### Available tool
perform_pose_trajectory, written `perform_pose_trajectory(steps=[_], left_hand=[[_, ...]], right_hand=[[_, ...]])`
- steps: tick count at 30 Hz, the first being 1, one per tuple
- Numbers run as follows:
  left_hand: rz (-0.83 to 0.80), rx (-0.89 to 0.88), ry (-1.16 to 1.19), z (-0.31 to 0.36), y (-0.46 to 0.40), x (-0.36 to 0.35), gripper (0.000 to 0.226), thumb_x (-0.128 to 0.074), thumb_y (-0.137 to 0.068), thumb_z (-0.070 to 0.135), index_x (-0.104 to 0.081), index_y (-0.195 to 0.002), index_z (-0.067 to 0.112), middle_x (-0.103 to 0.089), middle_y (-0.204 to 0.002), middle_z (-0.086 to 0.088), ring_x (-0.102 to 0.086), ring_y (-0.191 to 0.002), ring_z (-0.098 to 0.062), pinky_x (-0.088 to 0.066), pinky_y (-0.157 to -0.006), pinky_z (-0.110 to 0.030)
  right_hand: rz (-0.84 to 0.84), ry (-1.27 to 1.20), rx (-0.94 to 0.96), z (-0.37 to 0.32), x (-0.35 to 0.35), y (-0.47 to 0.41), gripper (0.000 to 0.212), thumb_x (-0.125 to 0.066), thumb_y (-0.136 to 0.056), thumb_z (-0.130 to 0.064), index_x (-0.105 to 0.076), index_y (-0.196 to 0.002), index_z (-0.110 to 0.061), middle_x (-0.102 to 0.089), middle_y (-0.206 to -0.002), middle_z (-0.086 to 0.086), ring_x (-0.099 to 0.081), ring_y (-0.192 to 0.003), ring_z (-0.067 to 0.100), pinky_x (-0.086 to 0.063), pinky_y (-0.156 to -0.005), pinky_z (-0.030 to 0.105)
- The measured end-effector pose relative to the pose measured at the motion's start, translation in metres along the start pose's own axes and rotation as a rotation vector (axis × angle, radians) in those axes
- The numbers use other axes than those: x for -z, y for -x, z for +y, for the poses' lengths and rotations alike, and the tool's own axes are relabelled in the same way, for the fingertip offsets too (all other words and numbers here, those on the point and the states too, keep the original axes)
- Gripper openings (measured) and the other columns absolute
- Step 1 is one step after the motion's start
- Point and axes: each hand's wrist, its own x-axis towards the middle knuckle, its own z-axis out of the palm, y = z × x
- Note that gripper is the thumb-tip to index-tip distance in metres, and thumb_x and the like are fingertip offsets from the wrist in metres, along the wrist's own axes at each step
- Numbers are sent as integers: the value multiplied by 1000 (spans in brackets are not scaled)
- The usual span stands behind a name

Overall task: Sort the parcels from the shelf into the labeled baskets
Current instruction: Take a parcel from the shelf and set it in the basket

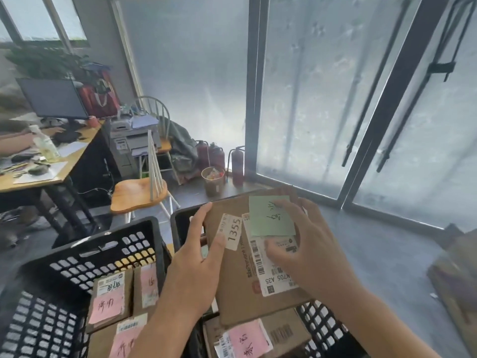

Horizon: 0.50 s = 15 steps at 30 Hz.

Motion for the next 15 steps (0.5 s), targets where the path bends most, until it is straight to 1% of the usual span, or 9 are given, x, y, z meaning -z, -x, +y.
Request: perform_pose_trajectory(steps=[2, 4, 6, 7, 8, 10, 11, 13, 15], left_hand=[[-9, 25, 2, 1, -5, -9, 46, -40, -102, 60, -19, -140, 77, -60, -116, 27, -66, -93, 3, -46, -55, -6], [-16, 38, 13, 1, -10, -18, 45, -41, -102, 61, -21, -138, 79, -63, -121, 23, -67, -101, -1, -51, -67, -10], [-25, 50, 17, 0, -16, -28, 45, -42, -102, 60, -21, -137, 80, -65, -126, 19, -69, -103, -5, -59, -82, -27], [-28, 59, 17, 0, -19, -34, 45, -42, -103, 59, -22, -137, 81, -65, -126, 18, -70, -101, -5, -60, -84, -31], [-29, 70, 19, 1, -22, -39, 45, -41, -104, 57, -22, -137, 81, -64, -127, 18, -69, -100, -5, -59, -85, -32], [-47, 97, 32, 3, -27, -50, 44, -37, -106, 56, -20, -139, 80, -57, -129, 25, -61, -104, 3, -51, -85, -22], [-63, 116, 44, 3, -29, -56, 45, -34, -106, 57, -17, -142, 79, -51, -131, 28, -55, -110, 4, -43, -90, -19], [-86, 162, 78, 2, -31, -67, 49, -29, -104, 63, -11, -148, 75, -41, -142, 27, -42, -128, 0, -28, -101, -24], [-78, 202, 94, -3, -34, -78, 52, -27, -101, 69, -8, -149, 74, -34, -159, 21, -33, -145, -8, -25, -108, -30]], right_hand=[[-33, 22, -15, 10, 2, -6, 70, -63, -80, -65, -34, -144, -57, -28, -140, -30, -54, -117, 8, -62, -83, 38], [-53, 90, -30, 16, 0, -12, 75, -54, -76, -72, -31, -146, -55, -27, -146, -24, -47, -125, 10, -59, -89, 40], [-71, 165, -54, 20, -4, -18, 82, -51, -73, -79, -28, -148, -53, -22, -155, -13, -38, -134, 15, -54, -98, 42], [-82, 199, -70, 21, -6, -20, 88, -49, -70, -84, -26, -149, -52, -17, -160, -8, -33, -138, 19, -51, -102, 43], [-95, 233, -80, 22, -9, -23, 95, -45, -67, -89, -23, -151, -51, -10, -164, -5, -29, -141, 22, -48, -105, 45], [-137, 292, -89, 27, -16, -27, 109, -37, -61, -97, -17, -156, -48, 5, -168, -4, -21, -145, 28, -42, -111, 50], [-169, 302, -99, 30, -20, -29, 114, -35, -59, -100, -13, -158, -48, 10, -168, -5, -17, -148, 31, -39, -113, 54], [-243, 308, -129, 36, -32, -33, 122, -31, -56, -105, -2, -160, -48, 20, -168, -5, -4, -154, 39, -30, -118, 62], [-295, 327, -153, 42, -44, -38, 124, -25, -55, -107, 5, -160, -48, 26, -169, -5, 4, -155, 43, -24, -119, 68]])
